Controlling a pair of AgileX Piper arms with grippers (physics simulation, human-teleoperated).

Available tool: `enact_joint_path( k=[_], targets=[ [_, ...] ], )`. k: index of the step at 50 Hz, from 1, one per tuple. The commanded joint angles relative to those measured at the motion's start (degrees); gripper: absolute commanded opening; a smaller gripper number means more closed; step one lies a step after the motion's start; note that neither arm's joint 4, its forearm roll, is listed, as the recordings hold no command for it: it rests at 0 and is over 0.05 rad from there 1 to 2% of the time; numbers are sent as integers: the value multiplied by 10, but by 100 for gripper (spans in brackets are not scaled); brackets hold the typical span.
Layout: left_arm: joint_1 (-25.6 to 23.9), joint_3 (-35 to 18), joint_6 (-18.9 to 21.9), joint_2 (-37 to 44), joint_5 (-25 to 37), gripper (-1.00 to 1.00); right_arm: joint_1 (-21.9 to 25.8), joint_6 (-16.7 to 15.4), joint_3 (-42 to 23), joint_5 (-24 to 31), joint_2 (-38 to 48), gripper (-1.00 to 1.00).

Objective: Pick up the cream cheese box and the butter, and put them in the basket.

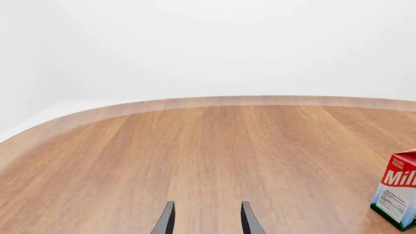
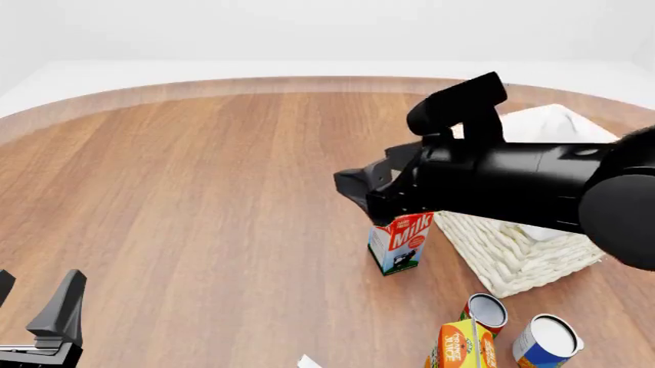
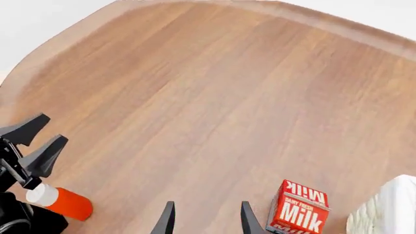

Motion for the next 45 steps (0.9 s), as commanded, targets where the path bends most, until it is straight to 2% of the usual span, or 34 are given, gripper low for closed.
enact_joint_path(
  k=[1, 9, 20, 45],
  targets=[
    [0, 0, 0, 0, 0, 100, 39, -3, 23, -22, 39, 100],
    [0, 0, 0, 0, 0, 100, 64, -8, 27, -23, 67, 100],
    [0, 0, 0, 0, 0, 100, 75, -25, 33, -13, 81, 100],
    [0, 0, 0, 0, 0, 100, 103, 8, 76, -48, 116, 100]
  ],
)
